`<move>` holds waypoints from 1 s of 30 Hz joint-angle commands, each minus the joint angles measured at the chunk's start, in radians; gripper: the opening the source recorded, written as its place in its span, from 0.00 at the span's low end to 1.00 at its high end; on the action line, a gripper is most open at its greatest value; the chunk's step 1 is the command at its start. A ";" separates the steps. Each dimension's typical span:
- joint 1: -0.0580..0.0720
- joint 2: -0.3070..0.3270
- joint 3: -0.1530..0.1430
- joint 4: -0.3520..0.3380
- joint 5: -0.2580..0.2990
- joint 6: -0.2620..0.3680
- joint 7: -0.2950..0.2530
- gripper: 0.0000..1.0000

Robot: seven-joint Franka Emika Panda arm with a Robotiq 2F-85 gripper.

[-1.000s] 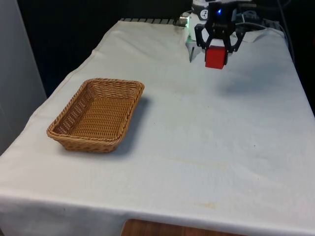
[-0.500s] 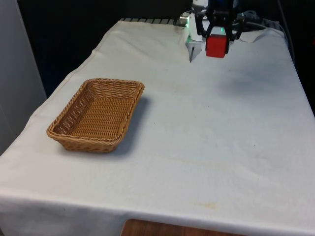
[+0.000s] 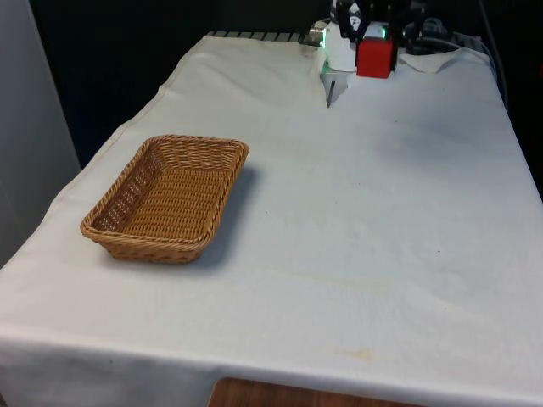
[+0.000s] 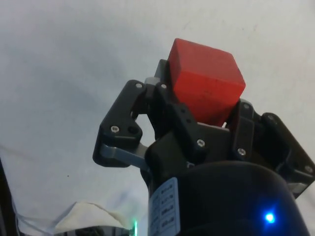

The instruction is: Pick up the cube and place it into the basket.

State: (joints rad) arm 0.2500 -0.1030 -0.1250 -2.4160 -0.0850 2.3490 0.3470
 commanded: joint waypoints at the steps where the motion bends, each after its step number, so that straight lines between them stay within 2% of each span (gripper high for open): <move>1: 0.001 -0.009 -0.001 0.006 0.008 -0.019 -0.008 0.01; 3: -0.001 -0.007 0.000 0.006 0.000 -0.014 -0.003 0.01; 8: 0.000 -0.028 -0.001 0.025 0.009 -0.062 -0.017 0.01; 13: -0.001 -0.036 -0.001 0.042 0.010 -0.089 -0.021 0.01; 14: -0.002 -0.033 0.000 0.040 0.001 -0.078 -0.015 0.01; 17: -0.002 -0.041 -0.001 0.058 0.011 -0.111 -0.025 0.01; 22: -0.005 -0.042 0.000 0.071 0.003 -0.123 -0.022 0.01; 30: -0.009 -0.044 -0.003 0.111 0.017 -0.175 -0.040 0.01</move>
State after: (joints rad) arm 0.2400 -0.1460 -0.1260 -2.3060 -0.0800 2.1790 0.3150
